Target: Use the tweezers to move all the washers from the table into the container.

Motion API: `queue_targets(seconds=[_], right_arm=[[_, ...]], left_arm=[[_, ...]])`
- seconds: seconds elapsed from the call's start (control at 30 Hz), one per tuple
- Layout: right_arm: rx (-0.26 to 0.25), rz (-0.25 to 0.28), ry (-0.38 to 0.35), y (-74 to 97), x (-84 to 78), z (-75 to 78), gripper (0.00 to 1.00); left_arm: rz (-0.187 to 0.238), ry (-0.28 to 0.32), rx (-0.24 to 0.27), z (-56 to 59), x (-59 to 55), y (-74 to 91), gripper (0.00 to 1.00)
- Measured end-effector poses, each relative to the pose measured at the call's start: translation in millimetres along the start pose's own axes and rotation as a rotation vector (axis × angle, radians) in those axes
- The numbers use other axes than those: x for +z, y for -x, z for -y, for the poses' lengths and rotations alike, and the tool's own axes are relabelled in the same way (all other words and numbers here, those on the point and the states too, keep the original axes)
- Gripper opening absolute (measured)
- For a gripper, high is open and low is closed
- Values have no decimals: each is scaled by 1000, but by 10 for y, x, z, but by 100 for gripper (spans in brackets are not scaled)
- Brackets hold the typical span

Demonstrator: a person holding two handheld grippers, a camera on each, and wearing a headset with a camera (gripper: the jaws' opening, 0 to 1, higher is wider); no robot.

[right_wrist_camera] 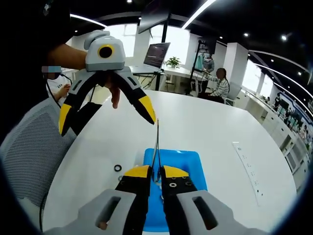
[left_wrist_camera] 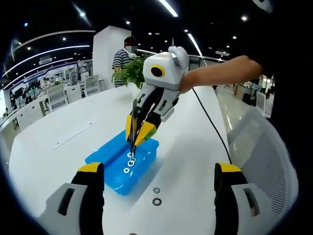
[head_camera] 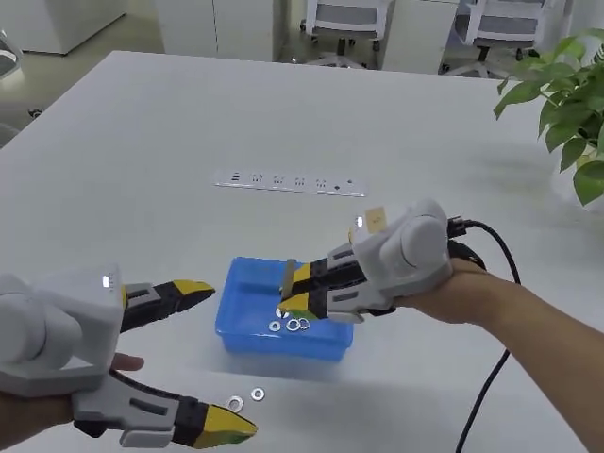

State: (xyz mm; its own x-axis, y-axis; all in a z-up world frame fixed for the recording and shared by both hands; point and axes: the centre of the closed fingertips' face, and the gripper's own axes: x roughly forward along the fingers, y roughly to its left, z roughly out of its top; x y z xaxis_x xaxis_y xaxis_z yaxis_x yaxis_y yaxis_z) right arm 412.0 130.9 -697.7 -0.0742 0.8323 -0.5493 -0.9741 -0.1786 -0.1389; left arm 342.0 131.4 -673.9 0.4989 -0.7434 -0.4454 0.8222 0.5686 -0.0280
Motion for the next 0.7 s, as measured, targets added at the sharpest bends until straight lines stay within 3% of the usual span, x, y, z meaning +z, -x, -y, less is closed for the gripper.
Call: queue_targets(seconds=[0.27,0.7], right_arm=[[10,-10,7,-40,-94,32,9],[16,-19,-2,-132,-210,88,9]], left_arm=[[14,2,6,-87,45,-14,99],[9,2,1,-239,16,-49,99]])
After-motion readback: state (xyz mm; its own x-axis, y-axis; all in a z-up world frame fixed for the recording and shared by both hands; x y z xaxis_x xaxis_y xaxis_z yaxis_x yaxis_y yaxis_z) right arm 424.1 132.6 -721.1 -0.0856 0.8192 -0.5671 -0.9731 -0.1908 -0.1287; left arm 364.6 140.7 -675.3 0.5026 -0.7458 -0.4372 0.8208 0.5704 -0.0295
